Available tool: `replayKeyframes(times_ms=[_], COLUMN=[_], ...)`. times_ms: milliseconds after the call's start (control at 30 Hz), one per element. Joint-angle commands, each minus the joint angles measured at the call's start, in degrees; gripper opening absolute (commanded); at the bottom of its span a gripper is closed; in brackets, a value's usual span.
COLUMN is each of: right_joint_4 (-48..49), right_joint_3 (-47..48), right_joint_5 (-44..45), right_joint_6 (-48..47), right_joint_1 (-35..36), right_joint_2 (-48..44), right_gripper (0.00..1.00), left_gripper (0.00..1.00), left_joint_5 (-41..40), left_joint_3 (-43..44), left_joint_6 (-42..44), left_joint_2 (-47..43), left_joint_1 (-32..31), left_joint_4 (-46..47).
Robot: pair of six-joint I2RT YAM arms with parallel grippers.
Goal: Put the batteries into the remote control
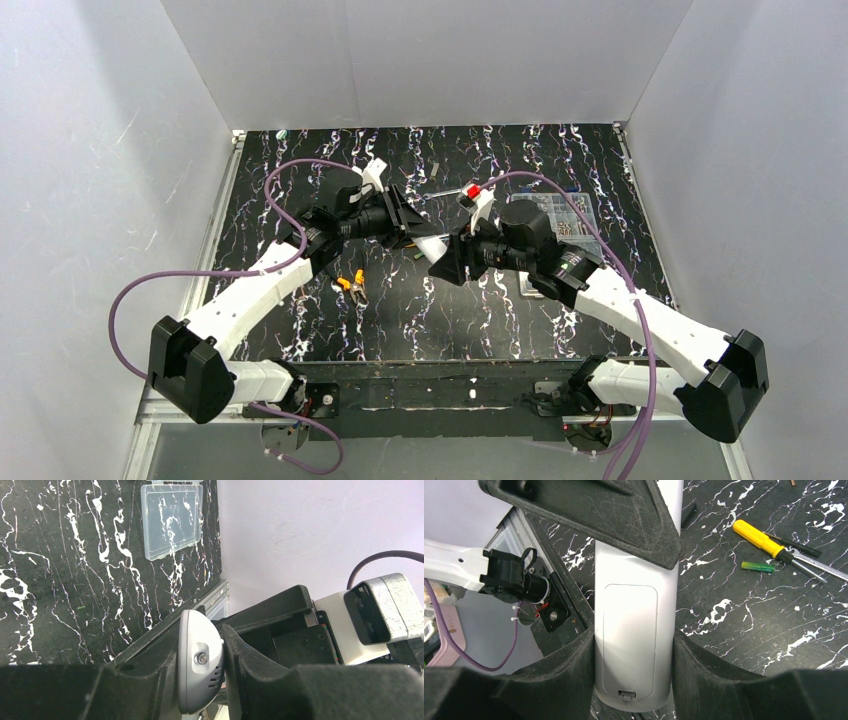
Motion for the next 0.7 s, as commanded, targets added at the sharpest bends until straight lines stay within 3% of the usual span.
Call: replayKeyframes(times_ms=[0, 67, 133, 200, 333, 467, 667], right_joint_4=[2.63, 3.53, 5.15, 7.22, 9.62, 9.59, -3.85], right_joint_3=[-0.12, -0.74, -1.88, -3.41, -4.83, -4.75, -0.86], right_joint_5=[3.14, 5.98, 7.94, 8.68, 6.31, -1.47, -10.24], right_joint_6=[0.45, 0.36, -0.02, -1.5, -7.88, -17.81, -33.52], right_joint_1=[0.3, 0.62, 0.82, 0.83, 0.85, 0.83, 0.83], right_joint_2=[-1.32, -2.54, -4.43, -6.66, -10.42, -13.44, -16.25], right_gripper=[0.11, 0.34, 0.64, 0.76, 0.8, 0.83, 0.82], left_gripper=[0.01, 0.0, 0.0, 0.0, 0.0, 0.0, 0.0], left_joint_5=[0.28, 0.34, 0.62, 0.91, 3.3, 8.32, 9.64], left_joint_3=[1.47, 1.64, 1.82, 2.08, 2.38, 2.31, -0.44], left_joint_6=[1.93, 2.38, 3.53, 5.47, 8.18, 7.33, 5.11], left_joint_2=[-2.17, -2.19, -2.51, -3.14, -3.64, -2.63, -3.75], left_joint_1=[-0.03, -0.03, -0.03, -0.03, 0.05, 0.05, 0.02], left_joint_4=[-2.4, -3.42, -4.78, -6.84, -8.0, -5.03, -1.19])
